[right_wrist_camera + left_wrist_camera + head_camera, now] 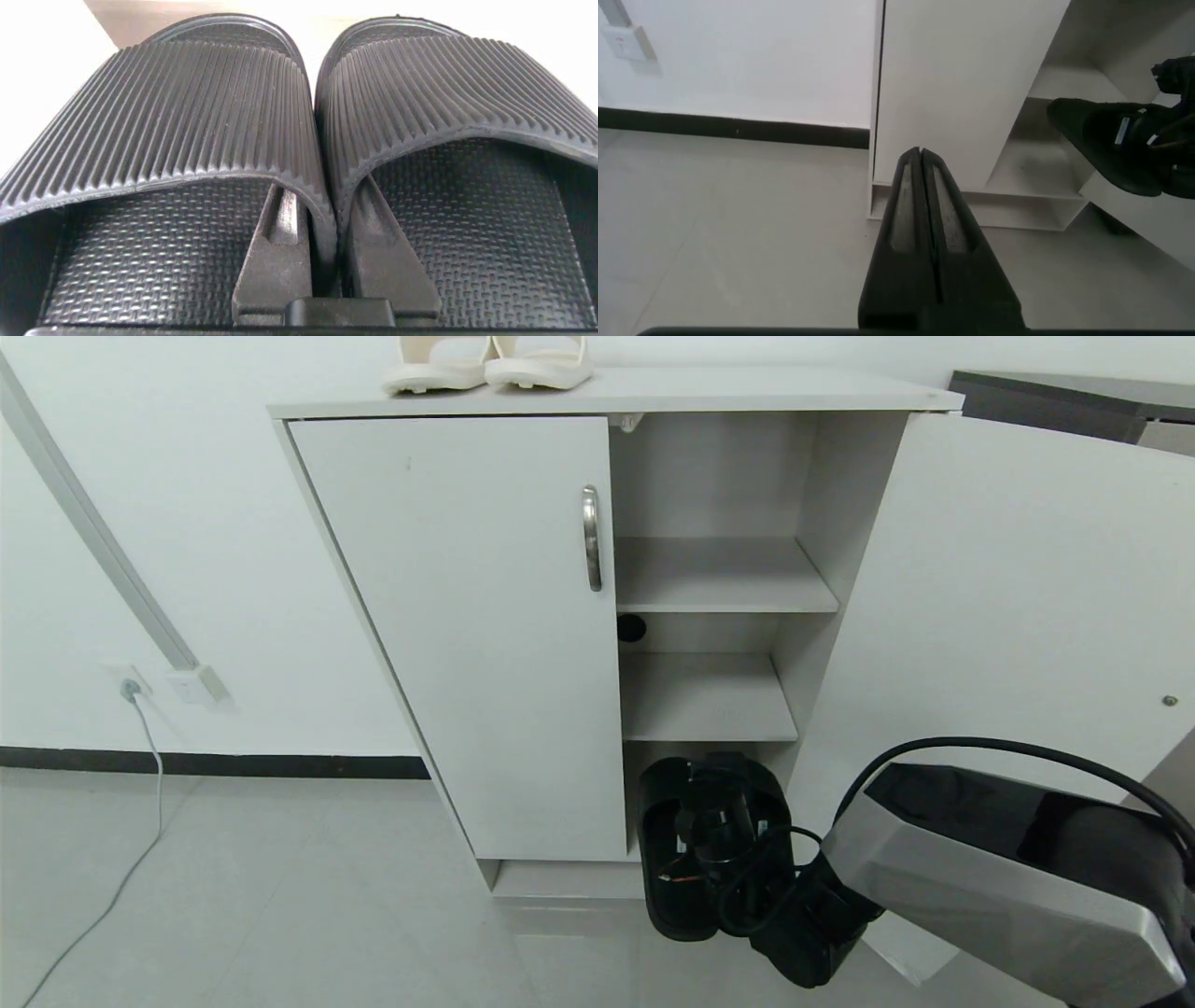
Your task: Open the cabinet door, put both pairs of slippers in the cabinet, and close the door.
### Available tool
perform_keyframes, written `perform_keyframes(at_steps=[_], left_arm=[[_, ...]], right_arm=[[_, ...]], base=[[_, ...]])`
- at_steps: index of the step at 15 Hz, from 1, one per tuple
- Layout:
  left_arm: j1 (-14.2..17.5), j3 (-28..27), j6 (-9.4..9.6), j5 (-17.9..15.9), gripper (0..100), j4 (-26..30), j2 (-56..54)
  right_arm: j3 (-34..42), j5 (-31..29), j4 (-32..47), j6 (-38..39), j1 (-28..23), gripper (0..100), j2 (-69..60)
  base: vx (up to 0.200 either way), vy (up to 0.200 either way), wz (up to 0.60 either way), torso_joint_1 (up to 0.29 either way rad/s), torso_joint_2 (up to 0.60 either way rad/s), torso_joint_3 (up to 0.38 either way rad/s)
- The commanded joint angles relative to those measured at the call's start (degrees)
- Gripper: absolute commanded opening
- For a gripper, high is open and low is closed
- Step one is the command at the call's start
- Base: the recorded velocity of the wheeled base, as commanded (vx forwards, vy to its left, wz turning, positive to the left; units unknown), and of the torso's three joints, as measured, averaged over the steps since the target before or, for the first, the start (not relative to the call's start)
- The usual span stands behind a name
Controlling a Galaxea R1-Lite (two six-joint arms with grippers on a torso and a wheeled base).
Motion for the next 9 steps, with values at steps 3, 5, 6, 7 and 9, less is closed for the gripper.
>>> perform_keyframes(at_steps=[3, 5, 6, 7, 9], left_arm=[[0.0, 0.1, 0.07, 0.1, 0, -0.1, 0.1], [0.0, 0.1, -0.01, 0.2, 0, -0.1, 0.1], [0.0, 0.1, -0.01, 0.2, 0, -0.1, 0.1], [0.0, 0.1, -0.01, 0.2, 0, -0.1, 0.1], [0.0, 0.1, -0.01, 0.2, 0, -0.1, 0.1]], right_arm=[[0.2, -0.2, -5.2, -4.3, -1.0, 0, 0.1], [-1.0, 0.1, -11.7, -9.2, -2.3, 0, 1.6], [-1.6, 0.5, -13.0, -9.7, -2.7, 0, 2.3], [-1.9, 0.5, -13.6, -10.2, -3.0, 0, 2.5], [-2.3, 0.7, -13.9, -10.4, -3.1, 0, 2.6]], base=[[0.0, 0.0, 0.0, 0.002, 0.0, -0.059], [0.0, 0.0, 0.0, 0.0, 0.0, 0.0], [0.0, 0.0, 0.0, 0.0, 0.0, 0.0], [0.0, 0.0, 0.0, 0.0, 0.0, 0.0], [0.0, 0.0, 0.0, 0.0, 0.0, 0.0]])
